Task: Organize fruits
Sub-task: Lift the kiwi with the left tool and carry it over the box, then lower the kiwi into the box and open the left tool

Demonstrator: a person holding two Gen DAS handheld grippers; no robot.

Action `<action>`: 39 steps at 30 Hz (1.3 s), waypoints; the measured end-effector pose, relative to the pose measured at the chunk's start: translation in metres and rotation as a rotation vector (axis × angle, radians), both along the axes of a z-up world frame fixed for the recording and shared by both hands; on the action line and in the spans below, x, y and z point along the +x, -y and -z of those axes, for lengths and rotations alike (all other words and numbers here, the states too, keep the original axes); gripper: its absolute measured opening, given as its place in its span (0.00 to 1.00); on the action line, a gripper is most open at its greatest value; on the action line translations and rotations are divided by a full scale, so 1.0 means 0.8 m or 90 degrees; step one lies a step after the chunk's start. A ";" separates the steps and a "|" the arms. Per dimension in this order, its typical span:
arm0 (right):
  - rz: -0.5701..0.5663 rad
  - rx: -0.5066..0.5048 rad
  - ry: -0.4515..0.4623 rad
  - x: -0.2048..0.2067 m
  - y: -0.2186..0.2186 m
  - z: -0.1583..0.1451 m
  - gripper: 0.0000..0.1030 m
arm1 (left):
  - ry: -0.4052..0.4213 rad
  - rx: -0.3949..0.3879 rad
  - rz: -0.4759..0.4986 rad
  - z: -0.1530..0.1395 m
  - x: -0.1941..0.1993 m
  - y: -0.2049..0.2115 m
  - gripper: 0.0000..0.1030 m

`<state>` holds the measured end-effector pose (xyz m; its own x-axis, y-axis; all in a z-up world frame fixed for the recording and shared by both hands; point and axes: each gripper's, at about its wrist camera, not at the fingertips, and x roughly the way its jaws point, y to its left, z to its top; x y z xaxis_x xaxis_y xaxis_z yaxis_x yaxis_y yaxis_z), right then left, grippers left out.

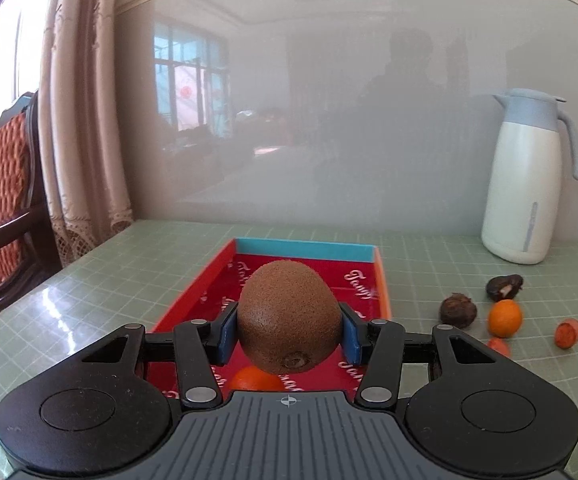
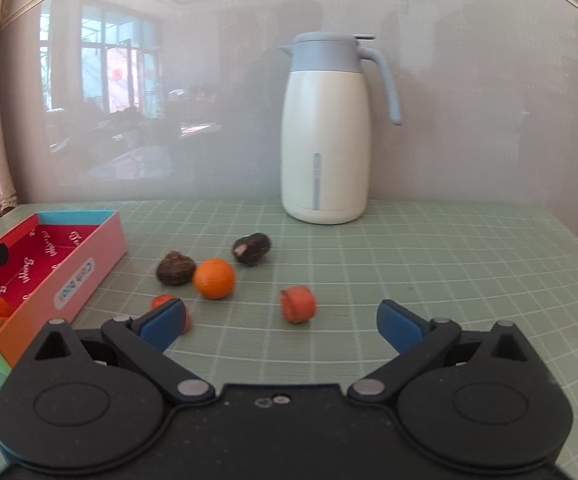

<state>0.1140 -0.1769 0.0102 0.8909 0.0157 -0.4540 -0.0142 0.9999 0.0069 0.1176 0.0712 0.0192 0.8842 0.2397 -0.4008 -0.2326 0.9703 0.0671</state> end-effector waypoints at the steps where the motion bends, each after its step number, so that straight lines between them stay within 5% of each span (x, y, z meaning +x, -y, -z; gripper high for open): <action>1: -0.006 0.000 -0.001 0.002 -0.005 0.001 0.99 | -0.005 -0.002 -0.009 0.002 0.001 -0.007 0.49; 15: -0.062 0.006 -0.003 0.015 -0.055 0.003 0.99 | -0.077 -0.049 -0.045 0.025 0.014 -0.051 0.49; 32: -0.085 0.005 -0.004 0.020 -0.078 0.004 0.99 | -0.059 -0.046 -0.063 0.013 0.000 -0.062 0.50; 36: -0.085 0.004 -0.001 0.020 -0.078 0.003 0.99 | -0.057 -0.040 -0.067 0.004 -0.006 -0.062 0.71; 39: -0.085 0.009 -0.005 0.020 -0.077 0.005 0.99 | -0.045 -0.021 -0.067 -0.004 -0.017 -0.058 0.79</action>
<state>0.1301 -0.1151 0.0060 0.8770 0.1403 -0.4596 -0.1470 0.9889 0.0213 0.1044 0.1180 0.0223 0.8243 0.3153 -0.4702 -0.3295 0.9426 0.0545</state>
